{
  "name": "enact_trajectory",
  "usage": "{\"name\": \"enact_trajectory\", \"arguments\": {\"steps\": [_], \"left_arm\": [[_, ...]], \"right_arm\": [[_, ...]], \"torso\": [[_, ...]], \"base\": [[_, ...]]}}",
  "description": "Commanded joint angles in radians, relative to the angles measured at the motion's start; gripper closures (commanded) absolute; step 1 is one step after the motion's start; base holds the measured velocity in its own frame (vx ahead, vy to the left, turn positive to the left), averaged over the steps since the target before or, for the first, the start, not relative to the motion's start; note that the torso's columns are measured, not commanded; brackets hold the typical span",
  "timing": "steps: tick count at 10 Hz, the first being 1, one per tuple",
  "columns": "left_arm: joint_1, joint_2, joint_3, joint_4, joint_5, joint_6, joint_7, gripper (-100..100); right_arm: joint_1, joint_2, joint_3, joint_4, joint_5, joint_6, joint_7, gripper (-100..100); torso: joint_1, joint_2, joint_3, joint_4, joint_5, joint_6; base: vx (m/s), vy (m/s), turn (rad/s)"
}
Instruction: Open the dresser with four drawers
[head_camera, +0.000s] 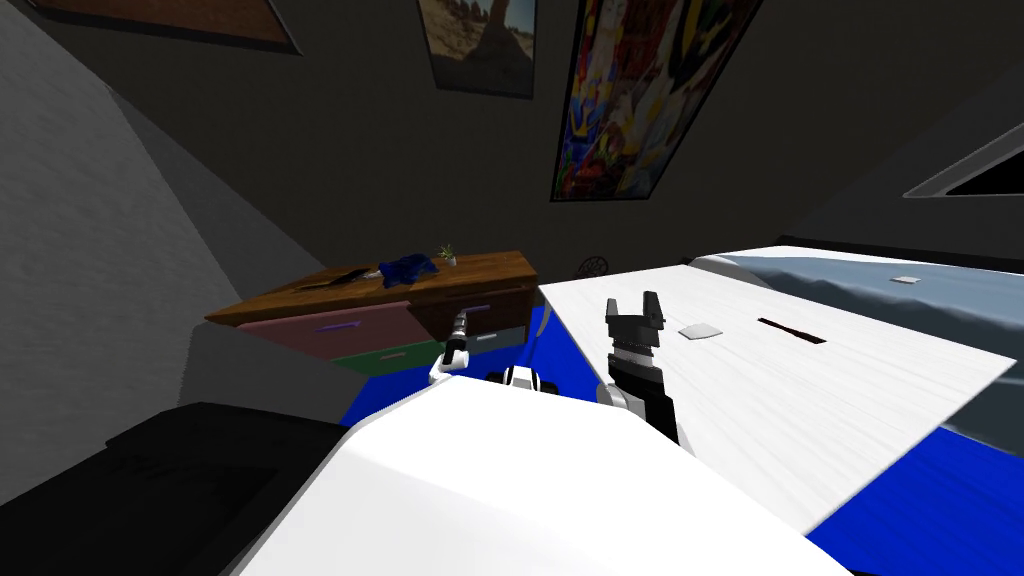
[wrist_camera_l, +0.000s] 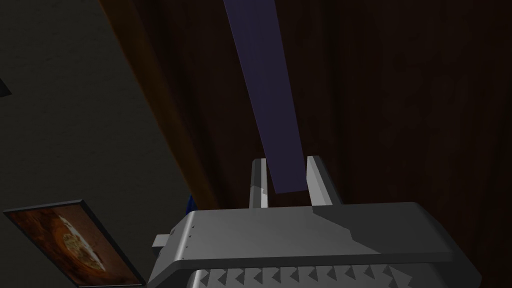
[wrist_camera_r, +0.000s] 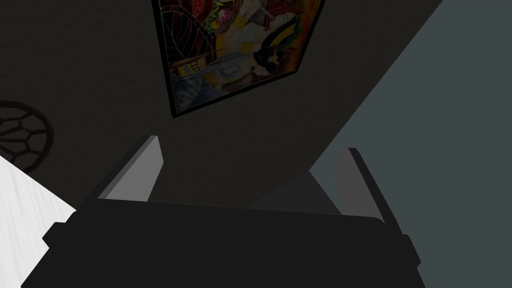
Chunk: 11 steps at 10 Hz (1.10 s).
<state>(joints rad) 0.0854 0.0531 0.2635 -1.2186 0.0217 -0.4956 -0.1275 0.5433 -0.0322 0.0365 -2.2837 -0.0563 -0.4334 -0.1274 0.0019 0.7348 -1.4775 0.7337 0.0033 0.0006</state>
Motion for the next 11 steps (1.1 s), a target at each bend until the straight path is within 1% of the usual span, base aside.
{"name": "enact_trajectory", "arguments": {"steps": [1, 2, 3, 4, 6, 7, 8, 9, 10, 11], "left_arm": [[-0.031, 0.001, -0.001, 0.057, -0.009, 0.003, 0.003, 100], [-0.087, 0.021, 0.000, 0.103, -0.021, -0.006, 0.019, 100], [-0.089, 0.021, 0.000, 0.123, -0.021, -0.006, 0.019, 100], [-0.140, 0.041, 0.001, 0.159, -0.033, -0.015, 0.034, 100], [-0.147, 0.041, 0.001, 0.189, -0.033, -0.015, 0.034, 100], [-0.199, 0.061, 0.002, 0.229, -0.046, -0.024, 0.050, 100], [-0.206, 0.061, 0.002, 0.255, -0.046, -0.024, 0.050, 100], [-0.250, 0.081, 0.004, 0.283, -0.058, -0.033, 0.066, 100], [-0.264, 0.081, 0.004, 0.321, -0.058, -0.033, 0.066, 100], [-0.309, 0.101, 0.005, 0.355, -0.070, -0.042, 0.081, 100]], "right_arm": [[0.000, 0.000, 0.000, 0.000, 0.000, 0.000, 0.000, 0], [0.000, 0.000, 0.000, 0.000, 0.000, 0.000, 0.000, 0], [0.000, 0.000, 0.000, 0.000, 0.000, 0.000, 0.000, 0], [0.000, 0.000, 0.000, 0.000, 0.000, 0.000, 0.000, 0], [0.000, 0.000, 0.000, 0.000, 0.000, 0.000, 0.000, 0], [0.000, 0.000, 0.000, 0.000, 0.000, 0.000, 0.000, 0], [0.000, 0.000, 0.000, 0.000, 0.000, 0.000, 0.000, 0], [0.000, 0.000, 0.000, 0.000, 0.000, 0.000, 0.000, 0], [0.000, 0.000, 0.000, 0.000, 0.000, 0.000, 0.000, 0], [0.000, 0.000, 0.000, 0.000, 0.000, 0.000, 0.000, 0]], "torso": [[0.000, -0.002, 0.000, -0.001, 0.001, 0.002], [0.001, -0.006, -0.003, -0.002, 0.002, 0.004], [-0.001, -0.004, -0.003, -0.001, 0.000, 0.002], [0.000, -0.003, -0.002, -0.002, 0.001, 0.002], [-0.001, -0.002, -0.001, 0.000, 0.000, 0.002], [0.000, -0.004, -0.002, -0.002, 0.001, 0.003], [-0.001, -0.002, -0.002, 0.000, 0.000, 0.002], [-0.002, -0.002, -0.001, -0.001, 0.000, 0.002], [-0.002, 0.000, 0.000, 0.001, -0.002, 0.000], [-0.001, 0.000, 0.000, 0.001, -0.001, 0.001]], "base": [[-0.038, -0.019, -0.003], [-0.078, -0.042, 0.123], [-0.073, -0.039, 0.073], [-0.097, -0.047, 0.131], [-0.058, -0.038, 0.039], [-0.082, -0.035, 0.122], [-0.075, -0.039, 0.066], [-0.105, -0.061, 0.140], [-0.089, -0.052, 0.071], [-0.097, -0.061, 0.126]]}}
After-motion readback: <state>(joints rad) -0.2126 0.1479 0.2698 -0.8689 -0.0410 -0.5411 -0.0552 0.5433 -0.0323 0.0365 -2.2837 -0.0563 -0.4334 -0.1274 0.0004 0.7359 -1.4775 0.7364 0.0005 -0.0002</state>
